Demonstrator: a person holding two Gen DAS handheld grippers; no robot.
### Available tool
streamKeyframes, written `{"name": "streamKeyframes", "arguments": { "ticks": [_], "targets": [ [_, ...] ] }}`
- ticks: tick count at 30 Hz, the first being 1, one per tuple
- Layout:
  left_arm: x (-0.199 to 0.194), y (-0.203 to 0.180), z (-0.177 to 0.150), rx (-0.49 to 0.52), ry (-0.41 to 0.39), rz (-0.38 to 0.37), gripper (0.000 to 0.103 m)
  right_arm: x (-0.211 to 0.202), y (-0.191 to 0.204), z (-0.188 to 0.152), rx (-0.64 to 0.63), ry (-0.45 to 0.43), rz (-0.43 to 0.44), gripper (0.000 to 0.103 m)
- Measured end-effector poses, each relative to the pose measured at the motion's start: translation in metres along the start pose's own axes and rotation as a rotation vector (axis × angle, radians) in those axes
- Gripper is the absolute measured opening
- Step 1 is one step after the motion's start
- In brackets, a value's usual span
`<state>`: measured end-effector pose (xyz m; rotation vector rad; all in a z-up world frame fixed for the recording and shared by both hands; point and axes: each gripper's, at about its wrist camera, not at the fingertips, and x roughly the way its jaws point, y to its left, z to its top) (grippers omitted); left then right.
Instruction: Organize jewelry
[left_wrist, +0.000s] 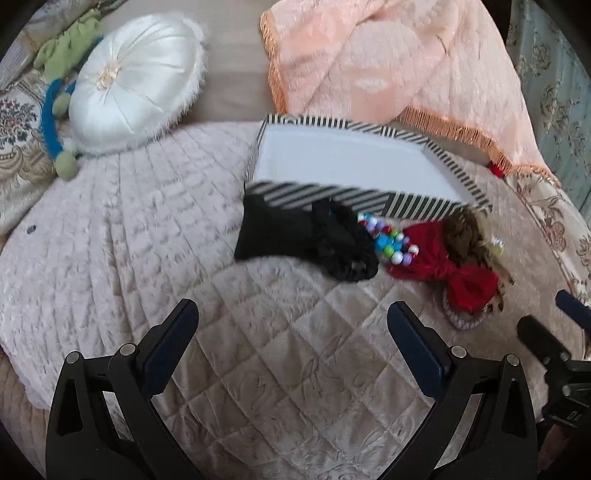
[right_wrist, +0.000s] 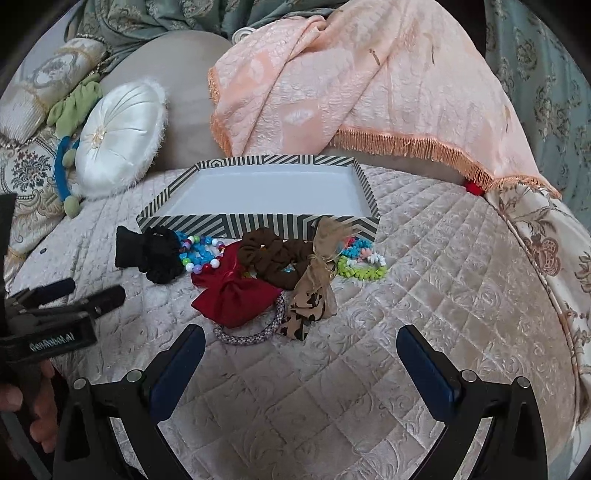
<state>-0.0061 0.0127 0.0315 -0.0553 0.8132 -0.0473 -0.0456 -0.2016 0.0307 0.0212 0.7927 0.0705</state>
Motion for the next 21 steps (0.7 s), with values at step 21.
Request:
{"name": "streamKeyframes", "arguments": {
  "ticks": [21],
  "targets": [
    [0.02, 0.007, -0.021, -0.028, 0.113, -0.038, 0.102, 0.009, 0.01, -0.007, -0.042, -0.002, 0.007, 0.103]
  ]
}}
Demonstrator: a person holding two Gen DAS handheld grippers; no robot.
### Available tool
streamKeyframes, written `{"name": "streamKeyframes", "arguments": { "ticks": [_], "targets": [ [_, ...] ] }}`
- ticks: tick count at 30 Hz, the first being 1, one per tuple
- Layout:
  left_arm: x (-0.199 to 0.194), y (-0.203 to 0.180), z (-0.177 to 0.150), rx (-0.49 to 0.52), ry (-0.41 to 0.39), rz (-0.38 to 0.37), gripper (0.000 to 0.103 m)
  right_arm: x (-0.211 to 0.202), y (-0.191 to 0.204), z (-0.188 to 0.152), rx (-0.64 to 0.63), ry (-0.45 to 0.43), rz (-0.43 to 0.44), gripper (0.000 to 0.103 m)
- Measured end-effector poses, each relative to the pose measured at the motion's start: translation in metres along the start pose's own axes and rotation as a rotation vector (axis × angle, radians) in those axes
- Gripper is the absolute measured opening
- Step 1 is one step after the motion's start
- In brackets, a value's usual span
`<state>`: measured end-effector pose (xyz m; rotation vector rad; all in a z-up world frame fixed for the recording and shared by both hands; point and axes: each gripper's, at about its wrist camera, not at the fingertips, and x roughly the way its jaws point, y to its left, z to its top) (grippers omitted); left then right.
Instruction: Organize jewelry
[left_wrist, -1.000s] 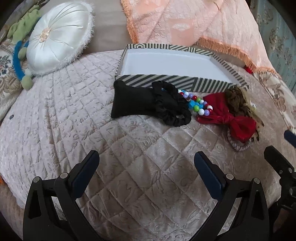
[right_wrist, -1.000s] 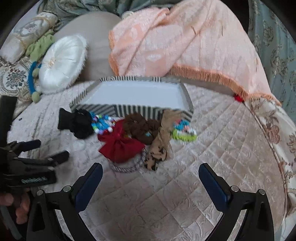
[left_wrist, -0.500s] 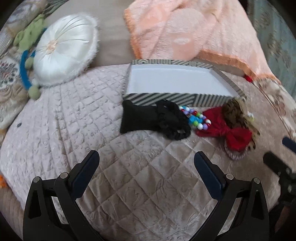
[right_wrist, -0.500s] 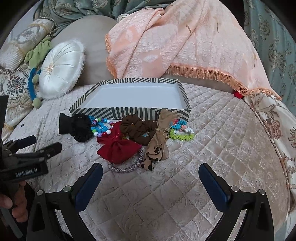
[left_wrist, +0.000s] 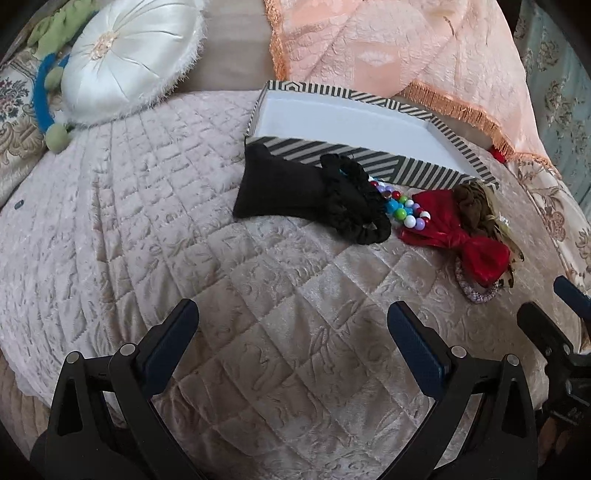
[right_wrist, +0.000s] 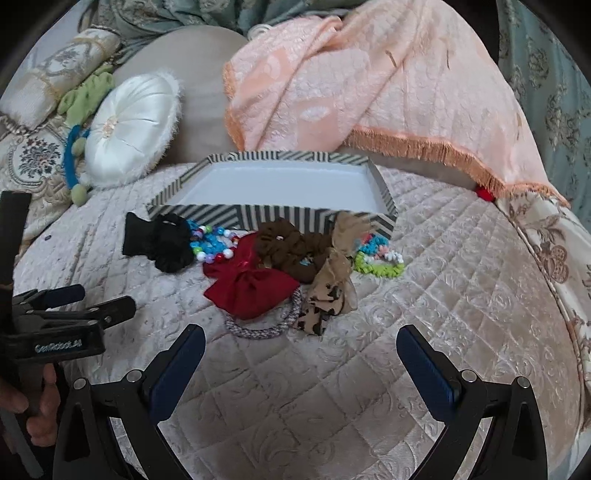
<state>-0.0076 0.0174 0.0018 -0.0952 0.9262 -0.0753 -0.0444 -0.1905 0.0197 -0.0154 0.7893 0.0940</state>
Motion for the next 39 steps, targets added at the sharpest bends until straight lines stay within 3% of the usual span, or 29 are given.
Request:
{"name": "streamKeyframes", "arguments": {
  "ticks": [8, 14, 27, 39],
  "targets": [
    [0.0, -0.004, 0.002, 0.005, -0.061, 0.047, 0.102, -0.004, -0.008, 0.006, 0.011, 0.011, -0.092, 0.103],
    [-0.003, -0.014, 0.0, 0.073, -0.082, 0.088, 0.102, -0.008, -0.018, 0.006, 0.05, -0.011, -0.101, 0.103],
    [0.003, -0.019, 0.0, 0.121, -0.058, 0.123, 0.103, -0.002, -0.018, 0.004, 0.048, 0.022, -0.105, 0.103],
    [0.006, -0.022, -0.003, 0.141, -0.047, 0.093, 0.103, -0.002, -0.019, 0.004, 0.047, 0.024, -0.104, 0.103]
  ]
}}
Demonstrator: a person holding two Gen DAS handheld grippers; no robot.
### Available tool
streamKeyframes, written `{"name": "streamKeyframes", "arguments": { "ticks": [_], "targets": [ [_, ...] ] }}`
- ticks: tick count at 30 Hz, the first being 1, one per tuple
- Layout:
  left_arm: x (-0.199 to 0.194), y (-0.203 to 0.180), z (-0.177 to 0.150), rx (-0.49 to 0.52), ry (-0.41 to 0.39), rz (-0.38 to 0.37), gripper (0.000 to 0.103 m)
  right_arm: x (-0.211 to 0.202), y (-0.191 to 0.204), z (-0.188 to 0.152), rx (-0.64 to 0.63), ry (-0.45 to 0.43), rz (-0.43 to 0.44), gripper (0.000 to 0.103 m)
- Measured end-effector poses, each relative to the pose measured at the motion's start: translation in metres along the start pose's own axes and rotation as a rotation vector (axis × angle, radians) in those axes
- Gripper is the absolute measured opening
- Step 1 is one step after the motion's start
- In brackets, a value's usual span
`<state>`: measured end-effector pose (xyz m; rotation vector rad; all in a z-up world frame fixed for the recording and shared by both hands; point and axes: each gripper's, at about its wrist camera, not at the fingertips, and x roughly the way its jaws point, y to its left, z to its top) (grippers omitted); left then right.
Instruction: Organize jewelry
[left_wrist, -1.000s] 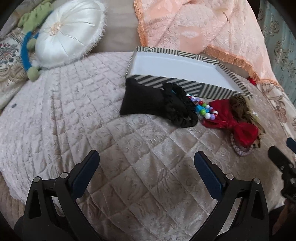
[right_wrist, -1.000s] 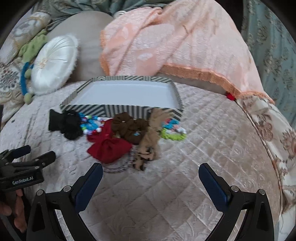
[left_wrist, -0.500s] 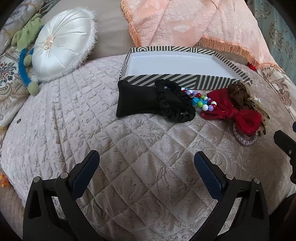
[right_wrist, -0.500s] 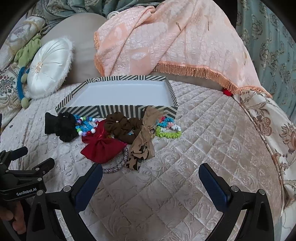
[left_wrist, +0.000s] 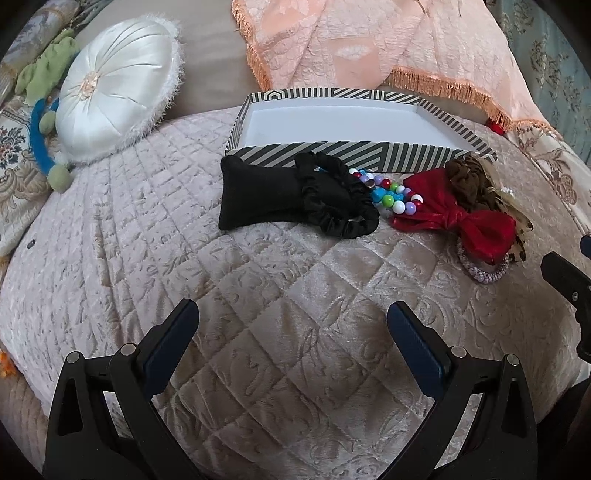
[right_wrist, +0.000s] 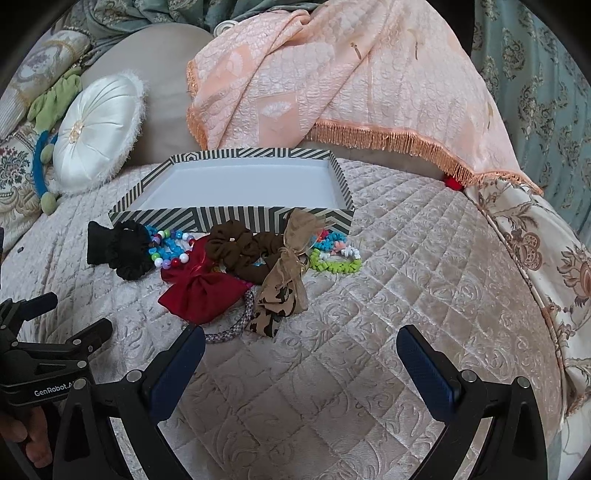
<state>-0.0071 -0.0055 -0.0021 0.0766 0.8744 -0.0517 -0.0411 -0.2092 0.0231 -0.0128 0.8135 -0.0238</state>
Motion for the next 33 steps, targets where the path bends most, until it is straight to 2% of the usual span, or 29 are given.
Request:
{"name": "streamKeyframes", "arguments": {
  "ticks": [5, 9, 11, 15, 19, 22, 26, 29, 33],
  "targets": [
    [0.003, 0.009, 0.001, -0.049, 0.005, -0.024, 0.103, 0.0, 0.0, 0.0, 0.0, 0.001, -0.003, 0.103],
    [-0.009, 0.027, 0.015, -0.134, -0.034, -0.085, 0.102, -0.001, -0.003, 0.001, 0.024, -0.002, 0.007, 0.103],
    [-0.015, 0.037, 0.028, -0.156, -0.041, -0.139, 0.102, -0.002, -0.003, 0.002, 0.033, -0.003, 0.014, 0.103],
    [-0.02, 0.037, 0.049, -0.088, -0.02, -0.182, 0.102, -0.006, -0.003, 0.003, 0.029, -0.016, 0.027, 0.103],
    [-0.022, 0.029, 0.047, -0.021, -0.046, -0.22, 0.102, -0.007, -0.012, 0.001, 0.062, -0.011, 0.079, 0.103],
    [-0.016, 0.022, 0.039, -0.019, -0.043, -0.185, 0.102, -0.004, -0.016, -0.002, 0.085, 0.014, 0.116, 0.103],
    [-0.01, 0.019, 0.035, -0.056, -0.039, -0.177, 0.102, -0.001, -0.019, -0.005, 0.105, 0.027, 0.145, 0.103],
    [-0.002, 0.017, 0.034, -0.055, 0.002, -0.169, 0.102, -0.001, -0.015, -0.005, 0.092, 0.025, 0.139, 0.103],
    [-0.001, 0.02, 0.031, -0.062, 0.004, -0.164, 0.102, -0.002, -0.009, -0.004, 0.065, 0.019, 0.113, 0.103]
  ]
}}
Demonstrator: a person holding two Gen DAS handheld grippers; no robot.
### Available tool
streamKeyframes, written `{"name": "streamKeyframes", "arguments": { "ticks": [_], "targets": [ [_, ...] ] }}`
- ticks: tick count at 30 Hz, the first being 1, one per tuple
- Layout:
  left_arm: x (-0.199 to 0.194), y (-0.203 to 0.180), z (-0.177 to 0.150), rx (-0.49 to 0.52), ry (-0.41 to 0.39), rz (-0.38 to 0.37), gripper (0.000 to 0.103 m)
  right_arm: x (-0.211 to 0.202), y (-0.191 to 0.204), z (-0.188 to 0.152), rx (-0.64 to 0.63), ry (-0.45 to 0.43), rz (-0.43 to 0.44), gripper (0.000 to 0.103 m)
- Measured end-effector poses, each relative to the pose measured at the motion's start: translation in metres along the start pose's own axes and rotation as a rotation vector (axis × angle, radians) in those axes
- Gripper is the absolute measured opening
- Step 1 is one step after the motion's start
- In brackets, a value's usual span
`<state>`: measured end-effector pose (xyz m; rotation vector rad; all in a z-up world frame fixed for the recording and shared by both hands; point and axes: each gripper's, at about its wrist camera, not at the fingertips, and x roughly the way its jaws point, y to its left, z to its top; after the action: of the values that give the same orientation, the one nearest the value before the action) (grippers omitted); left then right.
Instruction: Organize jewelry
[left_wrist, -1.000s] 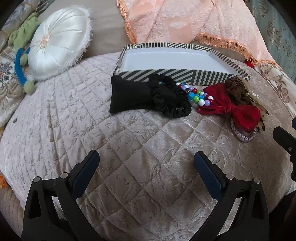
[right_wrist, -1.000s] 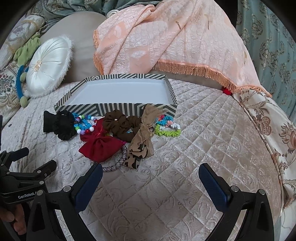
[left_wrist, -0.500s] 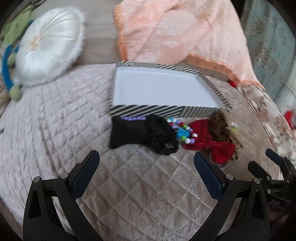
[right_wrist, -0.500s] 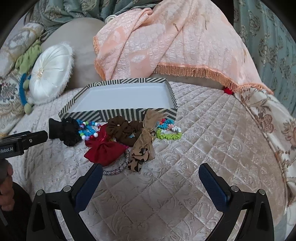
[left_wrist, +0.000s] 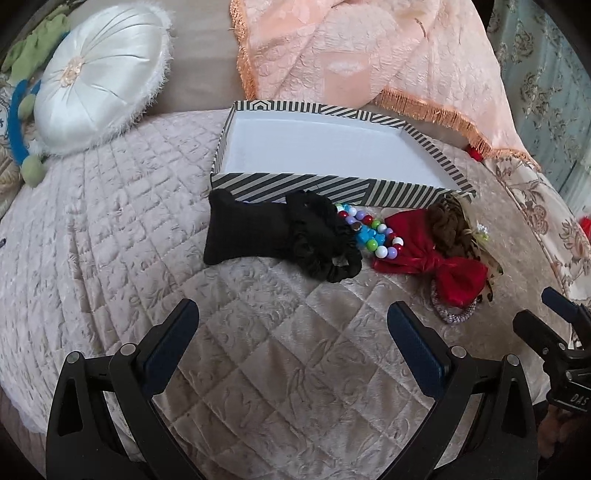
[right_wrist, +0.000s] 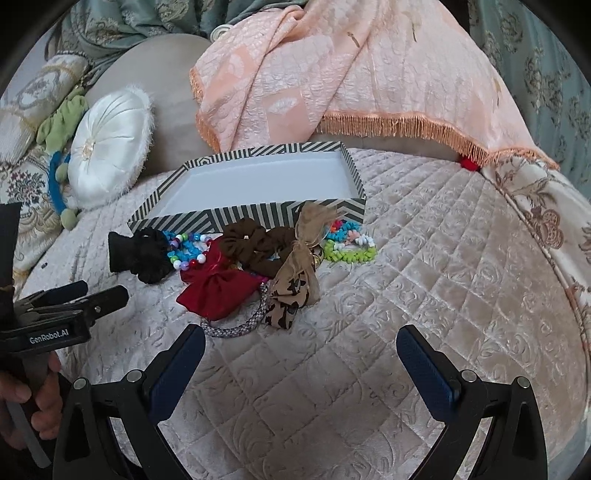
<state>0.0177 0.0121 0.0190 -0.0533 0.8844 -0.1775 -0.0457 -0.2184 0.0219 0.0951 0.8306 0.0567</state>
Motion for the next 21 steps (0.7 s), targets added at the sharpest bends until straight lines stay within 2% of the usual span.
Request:
{"name": "streamKeyframes", "arguments": {
  "ticks": [7, 21],
  "targets": [
    [-0.0018, 0.0042, -0.0005, -0.018, -0.009, 0.007, 0.103, 0.0032, 0.0003, -0.0002, -0.013, 0.014, -0.035, 0.103],
    [-0.0047, 0.0017, 0.0004, -0.006, -0.029, 0.004, 0.102, 0.0021, -0.0042, -0.0006, 0.007, 0.012, -0.044, 0.103]
  ]
}}
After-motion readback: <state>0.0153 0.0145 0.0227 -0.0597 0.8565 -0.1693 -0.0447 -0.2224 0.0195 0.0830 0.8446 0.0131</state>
